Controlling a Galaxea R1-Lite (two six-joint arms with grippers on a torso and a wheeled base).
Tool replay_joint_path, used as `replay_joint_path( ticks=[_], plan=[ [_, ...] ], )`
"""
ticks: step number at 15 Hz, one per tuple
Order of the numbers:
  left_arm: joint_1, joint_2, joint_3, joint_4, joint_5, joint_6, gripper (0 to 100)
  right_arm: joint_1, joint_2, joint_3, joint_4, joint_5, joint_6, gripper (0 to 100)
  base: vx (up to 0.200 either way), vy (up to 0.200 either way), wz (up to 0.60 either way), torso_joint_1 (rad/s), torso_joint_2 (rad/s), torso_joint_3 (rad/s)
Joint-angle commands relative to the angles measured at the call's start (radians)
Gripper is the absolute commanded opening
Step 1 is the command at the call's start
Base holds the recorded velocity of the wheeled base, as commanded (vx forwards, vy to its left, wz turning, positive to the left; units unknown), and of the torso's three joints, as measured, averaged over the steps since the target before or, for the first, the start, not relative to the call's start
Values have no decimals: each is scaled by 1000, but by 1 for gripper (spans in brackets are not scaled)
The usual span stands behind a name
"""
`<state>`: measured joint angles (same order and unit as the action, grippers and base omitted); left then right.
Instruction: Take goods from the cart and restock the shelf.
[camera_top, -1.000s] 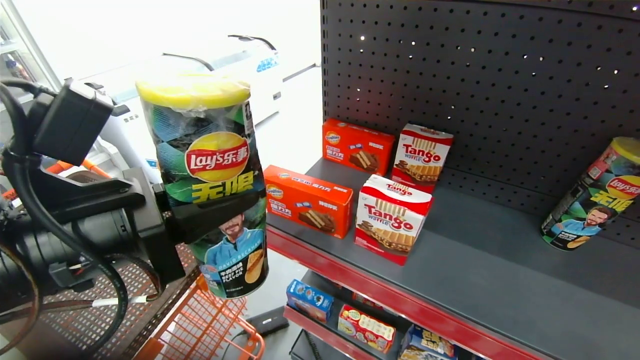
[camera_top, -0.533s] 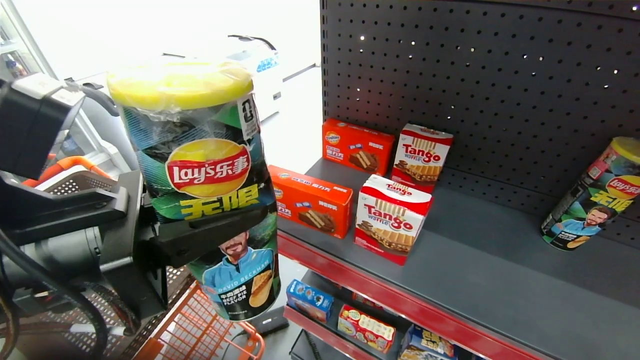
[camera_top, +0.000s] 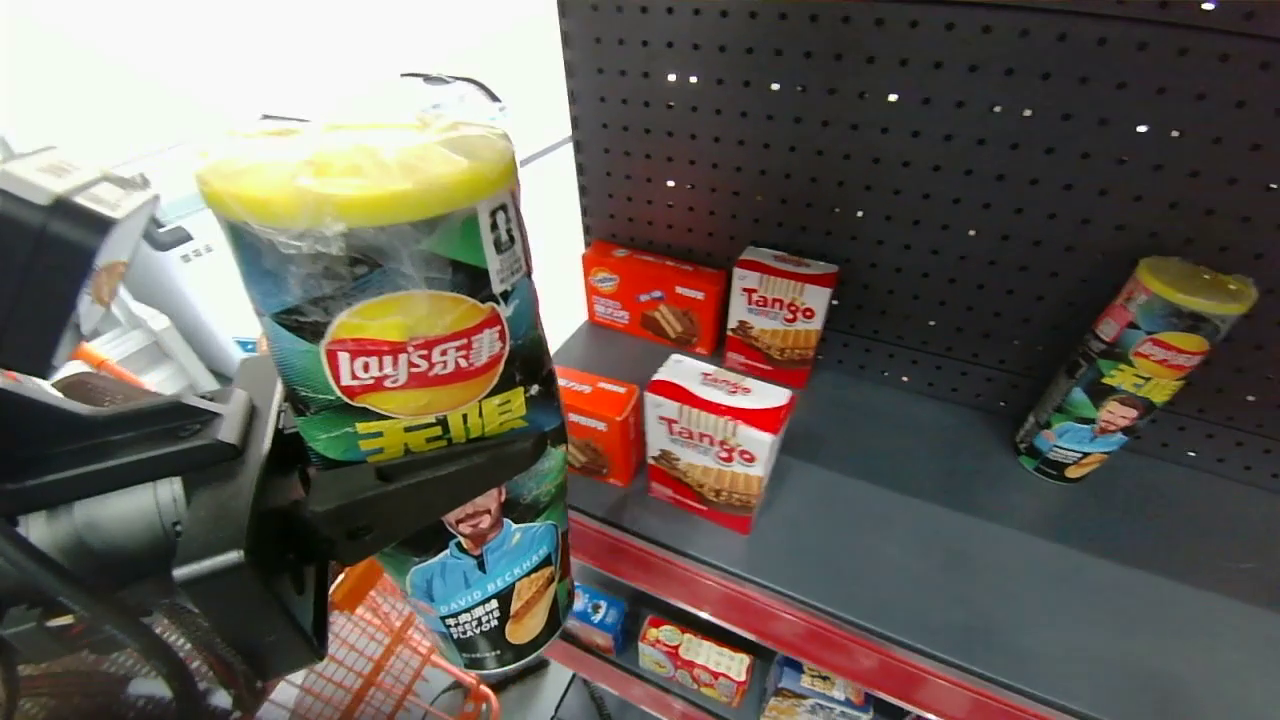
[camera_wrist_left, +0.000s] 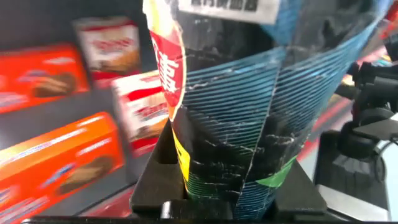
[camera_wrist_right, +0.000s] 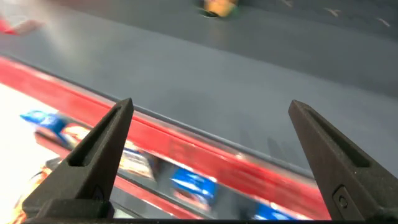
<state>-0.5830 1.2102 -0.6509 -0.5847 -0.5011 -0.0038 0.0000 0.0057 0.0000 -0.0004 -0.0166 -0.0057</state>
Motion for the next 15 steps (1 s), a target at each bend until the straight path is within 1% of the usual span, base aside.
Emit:
replay_joint_path(
  ticks=[1, 7, 9, 15],
  plan=[
    [-3, 2, -6, -4, -1, -7, 0, 0, 0, 0, -1, 0, 0, 100, 0, 0, -600, 17, 7, -2],
    [0, 3, -6, -18, 1, -8, 0, 0, 0, 0, -1, 0, 0, 100, 0, 0, -600, 2, 4, 3],
    [0, 2, -3, -18, 1, -13, 0, 0, 0, 0, -3, 0, 1, 100, 0, 0, 0, 0, 0, 0],
    [0, -1, 0, -18, 3, -13, 0, 0, 0, 0, -1, 0, 1, 100, 0, 0, 0, 0, 0, 0]
  ],
)
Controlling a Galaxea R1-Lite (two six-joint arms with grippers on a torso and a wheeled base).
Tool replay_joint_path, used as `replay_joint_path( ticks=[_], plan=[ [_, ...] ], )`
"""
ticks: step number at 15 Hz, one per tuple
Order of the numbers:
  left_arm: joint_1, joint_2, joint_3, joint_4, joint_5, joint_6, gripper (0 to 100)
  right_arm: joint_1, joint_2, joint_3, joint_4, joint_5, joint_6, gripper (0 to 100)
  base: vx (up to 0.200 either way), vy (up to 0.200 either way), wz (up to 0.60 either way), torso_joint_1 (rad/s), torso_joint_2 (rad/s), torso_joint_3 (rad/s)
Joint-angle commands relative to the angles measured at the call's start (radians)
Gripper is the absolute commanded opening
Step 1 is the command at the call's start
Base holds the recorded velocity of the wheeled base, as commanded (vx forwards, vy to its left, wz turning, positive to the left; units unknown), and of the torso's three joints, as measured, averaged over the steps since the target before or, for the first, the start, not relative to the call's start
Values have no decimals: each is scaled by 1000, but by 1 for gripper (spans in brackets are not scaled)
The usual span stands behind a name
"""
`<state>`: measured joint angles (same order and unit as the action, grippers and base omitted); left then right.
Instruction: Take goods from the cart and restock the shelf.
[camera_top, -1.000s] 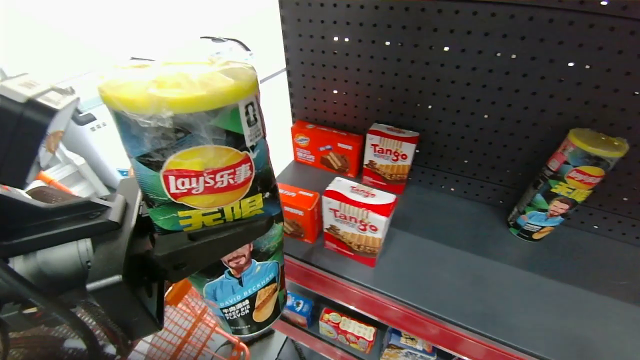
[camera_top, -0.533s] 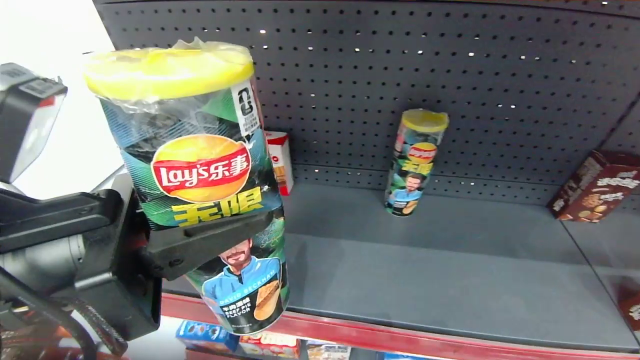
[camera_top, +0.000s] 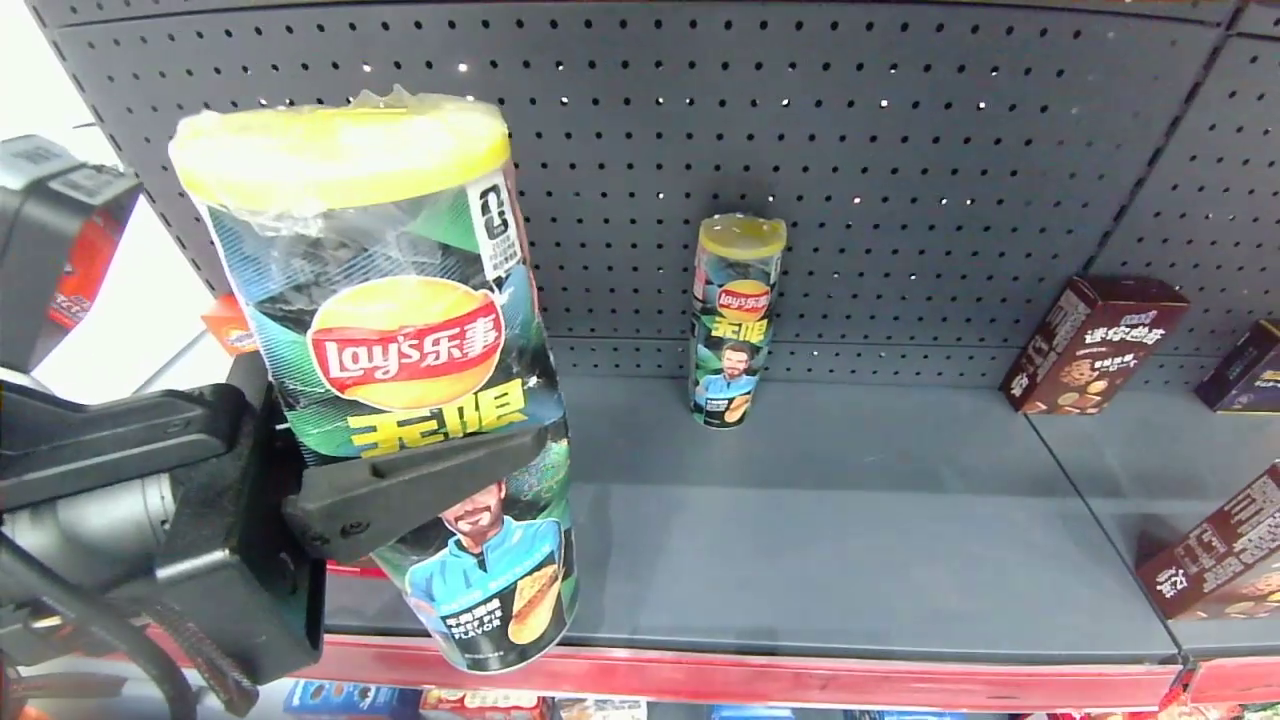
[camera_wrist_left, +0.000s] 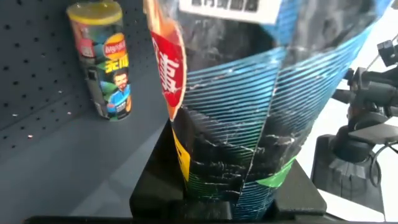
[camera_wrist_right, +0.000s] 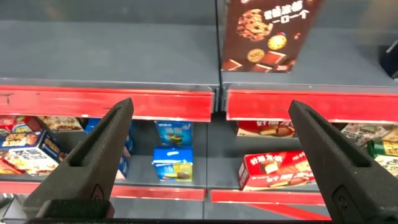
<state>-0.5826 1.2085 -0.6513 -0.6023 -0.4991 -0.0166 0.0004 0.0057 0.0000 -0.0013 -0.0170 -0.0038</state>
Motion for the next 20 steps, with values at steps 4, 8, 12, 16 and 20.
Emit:
replay_joint_path(
  ticks=[4, 8, 12, 16, 20],
  plan=[
    [1, 0, 2, -1, 1, 0, 0, 0, 0, 0, 0, 0, -1, 100, 0, 0, 0, 0, 0, 0],
    [9, 0, 2, 1, 1, 0, 0, 0, 0, 0, 0, 0, -1, 100, 0, 0, -150, 1, 2, -2],
    [12, 2, 4, 1, 1, 0, 0, 0, 0, 0, -2, 0, -1, 100, 0, 0, 0, 0, 0, 0],
    [17, 2, 4, -1, 1, 1, 0, 0, 0, 0, -2, 2, -2, 100, 0, 0, 0, 0, 0, 0],
    [4, 2, 7, -34, 5, 1, 0, 0, 2, 0, 0, 8, -13, 100, 0, 0, 0, 0, 0, 0]
  ],
)
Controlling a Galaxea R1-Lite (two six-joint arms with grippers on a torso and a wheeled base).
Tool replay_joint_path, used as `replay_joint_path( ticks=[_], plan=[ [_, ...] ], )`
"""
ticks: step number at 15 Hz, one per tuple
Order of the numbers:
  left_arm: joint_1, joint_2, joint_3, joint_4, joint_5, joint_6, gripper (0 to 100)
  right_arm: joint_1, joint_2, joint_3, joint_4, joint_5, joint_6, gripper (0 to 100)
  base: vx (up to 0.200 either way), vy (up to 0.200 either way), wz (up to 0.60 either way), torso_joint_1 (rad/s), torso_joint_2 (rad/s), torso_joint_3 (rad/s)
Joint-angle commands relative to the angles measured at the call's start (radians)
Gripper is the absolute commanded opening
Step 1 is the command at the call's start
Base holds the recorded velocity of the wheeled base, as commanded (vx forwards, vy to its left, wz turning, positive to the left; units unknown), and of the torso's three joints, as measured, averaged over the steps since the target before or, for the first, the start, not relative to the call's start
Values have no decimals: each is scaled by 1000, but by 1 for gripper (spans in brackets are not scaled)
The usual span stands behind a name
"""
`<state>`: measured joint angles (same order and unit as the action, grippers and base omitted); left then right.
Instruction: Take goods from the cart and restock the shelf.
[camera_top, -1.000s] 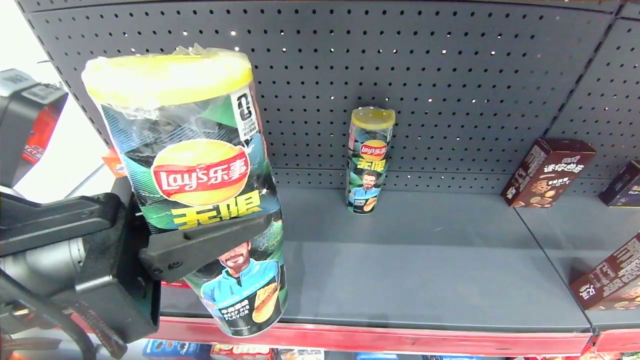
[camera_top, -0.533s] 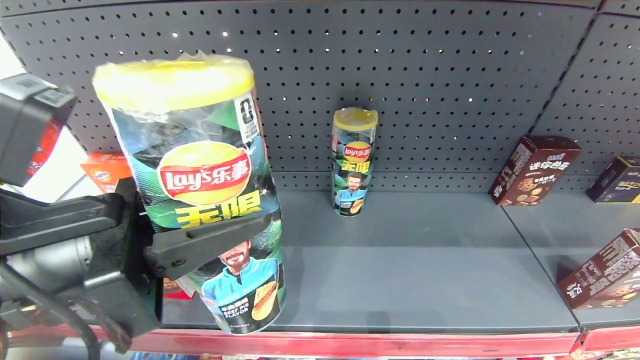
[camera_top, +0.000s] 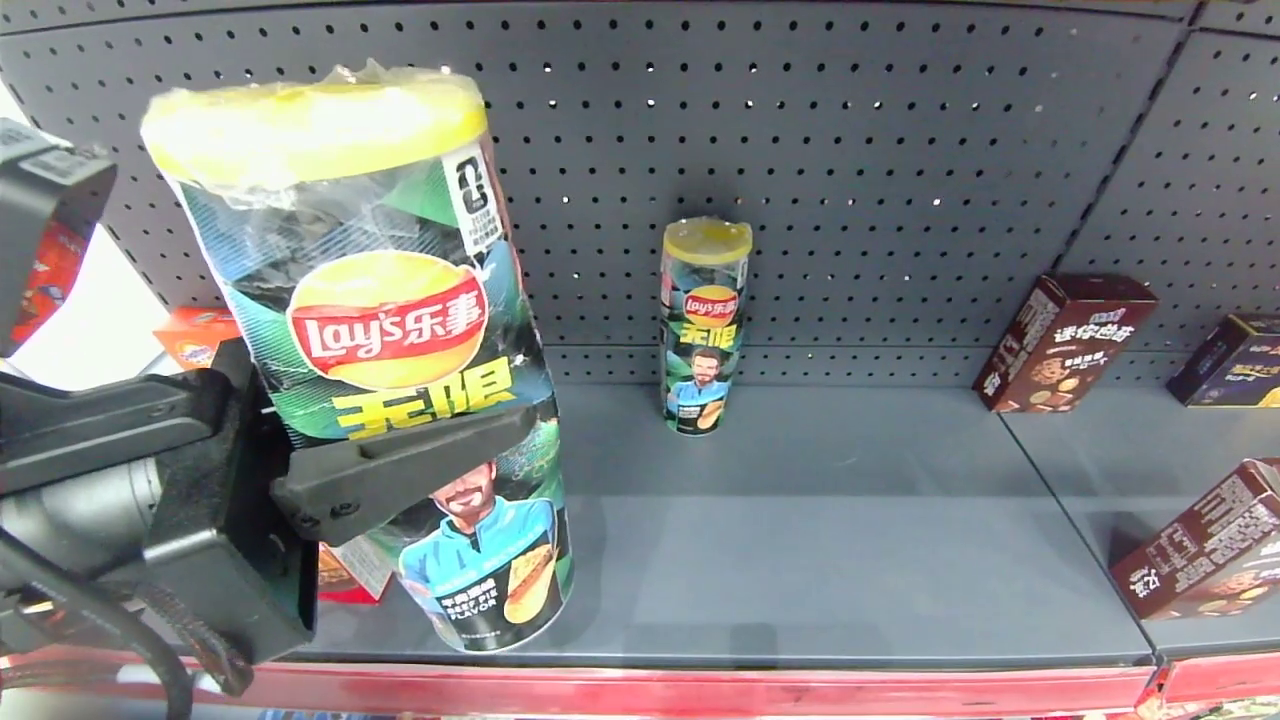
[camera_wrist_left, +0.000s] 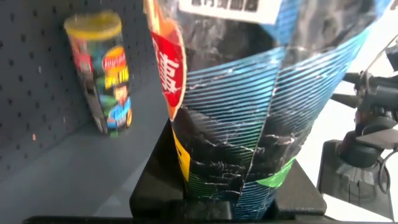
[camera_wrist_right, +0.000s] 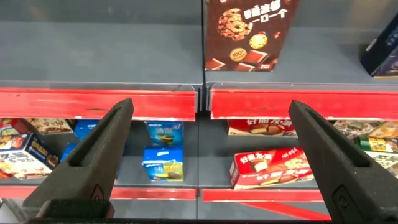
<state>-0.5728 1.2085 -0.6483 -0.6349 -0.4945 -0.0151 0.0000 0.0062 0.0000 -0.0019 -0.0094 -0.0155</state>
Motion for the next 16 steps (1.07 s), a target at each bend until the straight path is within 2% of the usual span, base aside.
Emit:
replay_joint_path(
  ticks=[1, 4, 5, 6, 7, 9, 11, 13, 14, 16],
  plan=[
    [-6, 2, 6, -3, 1, 1, 0, 2, 3, -2, 0, 3, -1, 100, 0, 0, 0, 0, 0, 0],
    [7, 23, -4, -2, -3, -2, 0, 5, 17, -11, -1, 6, -3, 100, 0, 0, 0, 0, 0, 0],
    [5, 20, -1, 0, -7, -2, 0, 3, 34, -94, 11, 17, 3, 100, 0, 0, 0, 0, 0, 0],
    [5, 17, 7, 0, -6, -2, 0, 18, 236, -308, 80, 94, 45, 100, 0, 0, 0, 0, 0, 0],
    [5, 19, 22, -2, -7, -14, 0, 40, 337, -394, 65, 118, 55, 100, 0, 0, 0, 0, 0, 0],
    [24, 25, 38, -3, -6, -23, 0, 69, 466, -476, 28, 152, 37, 100, 0, 0, 0, 0, 0, 0],
    [37, 22, 42, -5, -6, -25, 0, 120, 627, -578, -6, 193, -1, 100, 0, 0, 0, 0, 0, 0],
    [39, 19, 52, -16, -7, -26, 0, 196, 726, -618, -10, 230, -4, 100, 0, 0, 0, 0, 0, 0],
    [39, 19, 72, -43, -7, -31, 0, 253, 799, -652, -13, 226, -6, 100, 0, 0, 0, 0, 0, 0],
    [39, 9, 107, -54, -7, -37, 0, 307, 922, -735, -10, 226, -6, 100, 0, 0, 0, 0, 0, 0]
  ],
)
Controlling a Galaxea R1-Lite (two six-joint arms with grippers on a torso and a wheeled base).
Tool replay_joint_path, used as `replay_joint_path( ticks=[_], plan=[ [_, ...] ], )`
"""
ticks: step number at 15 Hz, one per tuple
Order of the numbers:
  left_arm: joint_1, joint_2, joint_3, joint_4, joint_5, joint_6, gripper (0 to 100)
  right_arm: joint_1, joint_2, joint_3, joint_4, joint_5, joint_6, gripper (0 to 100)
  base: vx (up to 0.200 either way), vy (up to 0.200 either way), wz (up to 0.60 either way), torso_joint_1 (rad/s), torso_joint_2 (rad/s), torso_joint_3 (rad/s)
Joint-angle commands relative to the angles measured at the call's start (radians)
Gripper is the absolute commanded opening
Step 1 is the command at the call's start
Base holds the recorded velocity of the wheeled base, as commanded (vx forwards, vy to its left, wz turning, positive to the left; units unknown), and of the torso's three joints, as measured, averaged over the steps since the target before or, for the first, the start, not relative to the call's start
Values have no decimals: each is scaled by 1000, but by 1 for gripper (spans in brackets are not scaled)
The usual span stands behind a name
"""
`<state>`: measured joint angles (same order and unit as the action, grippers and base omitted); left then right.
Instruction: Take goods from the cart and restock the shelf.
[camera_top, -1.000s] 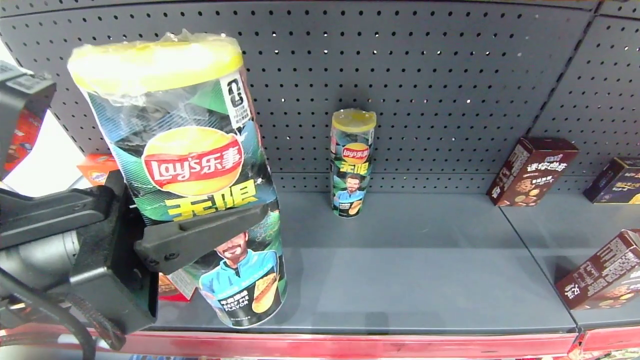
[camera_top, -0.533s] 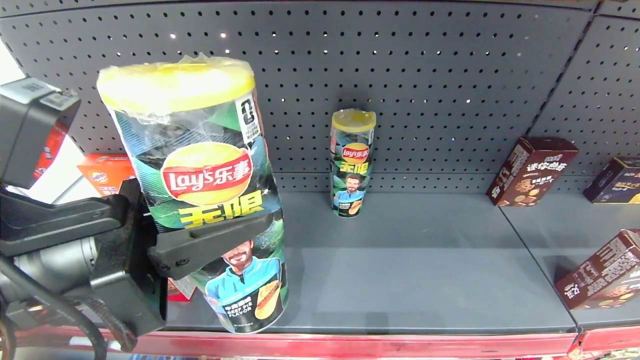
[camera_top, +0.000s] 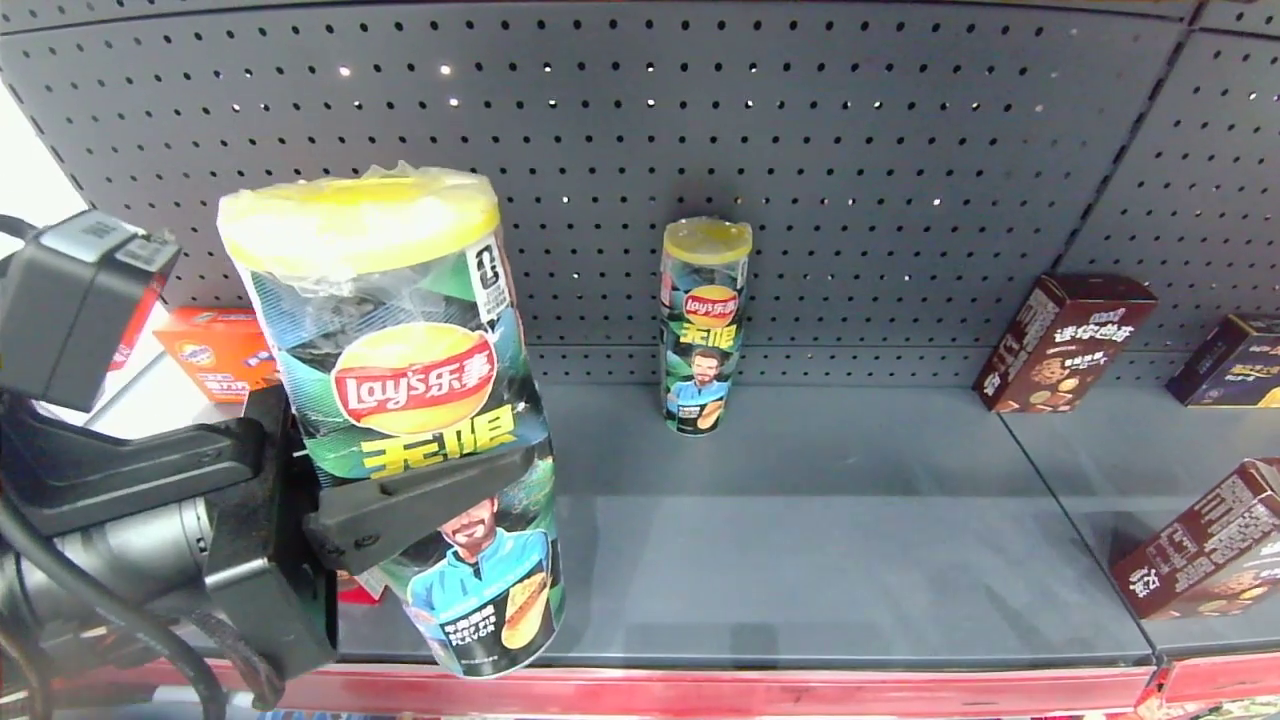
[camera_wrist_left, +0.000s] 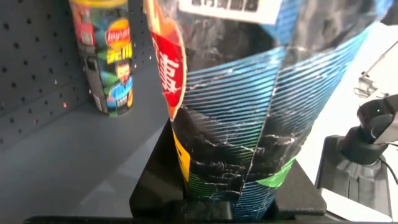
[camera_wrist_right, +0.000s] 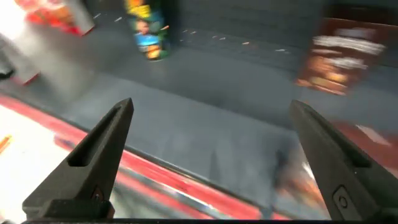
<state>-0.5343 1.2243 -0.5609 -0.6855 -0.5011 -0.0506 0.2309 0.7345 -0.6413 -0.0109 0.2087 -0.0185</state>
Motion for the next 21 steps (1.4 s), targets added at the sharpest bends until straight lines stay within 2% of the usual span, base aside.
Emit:
replay_joint_path(
  ticks=[1, 2, 3, 5, 8, 11, 12, 14, 15, 16, 18, 21],
  plan=[
    [0, -12, 22, -2, 1, -3, 0, 81, 218, -106, -3, 4, -4, 100, 0, 0, 0, 0, 0, 0],
    [2, -23, 24, 0, 1, -6, 0, 85, 287, -132, -21, -2, -15, 100, 0, 0, 0, 0, 0, 0],
    [3, -28, 19, -2, 4, -34, 0, 104, 368, -152, -101, -3, -28, 100, 0, 0, 0, 0, 0, 0],
    [3, -29, 18, -3, 4, -38, 0, 117, 437, -158, -184, 28, -29, 100, 0, 0, 0, 0, 0, 0],
    [2, -29, 15, -2, 3, -38, 0, 166, 551, -271, -192, 51, -95, 100, 0, 0, 0, 0, 0, 0],
    [-1, -31, 21, -2, 3, -38, 0, 166, 648, -379, -184, 253, -192, 100, 0, 0, 0, 0, 0, 0],
    [0, -32, 27, 0, 4, -38, 0, 153, 698, -442, -187, 396, -213, 100, 0, 0, 0, 0, 0, 0],
    [2, -42, 44, 0, 4, -40, 0, 127, 758, -494, -201, 549, -233, 100, 0, 0, 0, 0, 0, 0],
    [2, -61, 55, 0, 4, -40, 0, 82, 810, -511, -244, 667, -248, 100, 0, 0, 0, 0, 0, 0],
    [2, -68, 56, 0, 4, -40, 0, 67, 847, -515, -301, 706, -248, 100, 0, 0, 0, 0, 0, 0],
    [2, -71, 56, 0, 4, -41, 0, 59, 936, -558, -397, 718, -247, 100, 0, 0, 0, 0, 0, 0],
    [2, -65, 56, 1, 3, -41, 0, 61, 1023, -643, -396, 715, -244, 100, 0, 0, 0, 0, 0, 0]
  ],
)
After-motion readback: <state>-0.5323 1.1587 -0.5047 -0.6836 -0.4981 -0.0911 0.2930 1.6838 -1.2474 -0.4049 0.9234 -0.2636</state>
